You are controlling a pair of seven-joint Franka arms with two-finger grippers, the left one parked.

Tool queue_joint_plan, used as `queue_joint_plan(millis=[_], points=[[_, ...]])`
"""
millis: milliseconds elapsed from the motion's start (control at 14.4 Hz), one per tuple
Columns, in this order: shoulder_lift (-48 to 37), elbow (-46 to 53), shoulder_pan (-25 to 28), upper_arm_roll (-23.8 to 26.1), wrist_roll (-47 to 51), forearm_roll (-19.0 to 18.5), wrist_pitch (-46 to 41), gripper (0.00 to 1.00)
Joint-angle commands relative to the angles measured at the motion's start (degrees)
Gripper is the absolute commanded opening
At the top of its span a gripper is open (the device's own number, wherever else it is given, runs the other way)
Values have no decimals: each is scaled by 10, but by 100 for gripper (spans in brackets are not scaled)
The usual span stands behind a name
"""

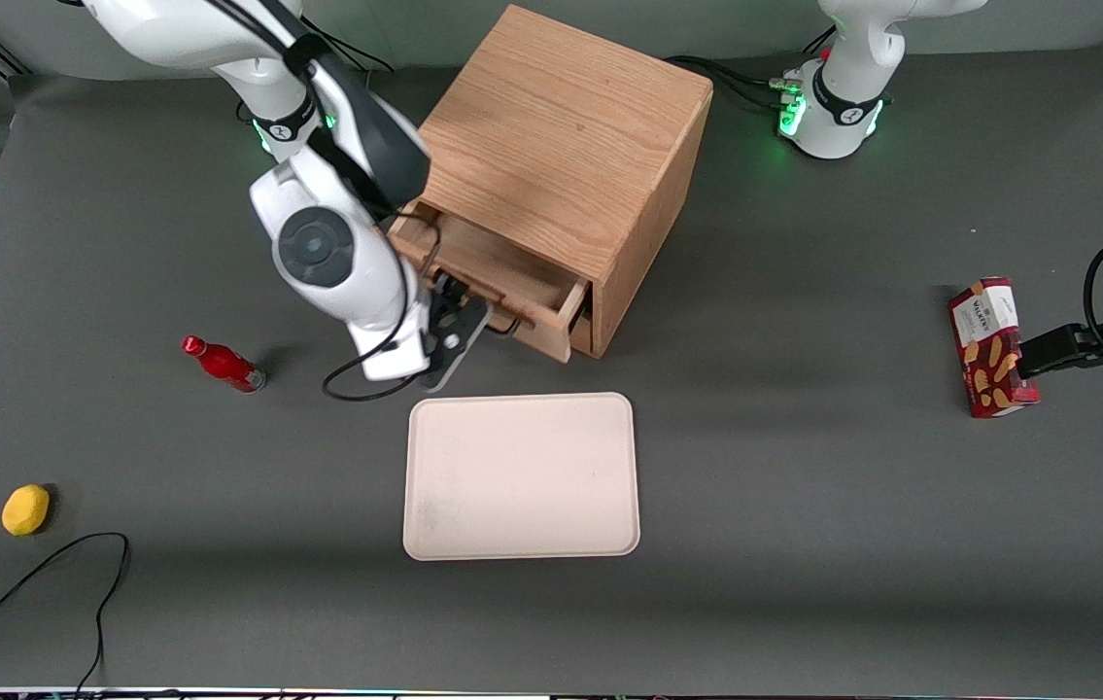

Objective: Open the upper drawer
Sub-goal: 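Pull the handle outward with the right gripper, sliding the drawer open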

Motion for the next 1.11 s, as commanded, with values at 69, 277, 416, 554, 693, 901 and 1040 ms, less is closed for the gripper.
queue_joint_plan(millis=[69,277,416,554,693,901,1040], points=[[22,40,4,-25,-19,-2,1,100],[43,73,4,-58,-44,6,-1,100],[56,98,4,-79,-44,29,-3,100],[68,117,5,-93,-44,41,-3,100],[84,139,5,-108,-44,50,-3,100],[92,151,5,-120,-44,55,-3,100],[91,159,4,-126,-44,55,-3,100]])
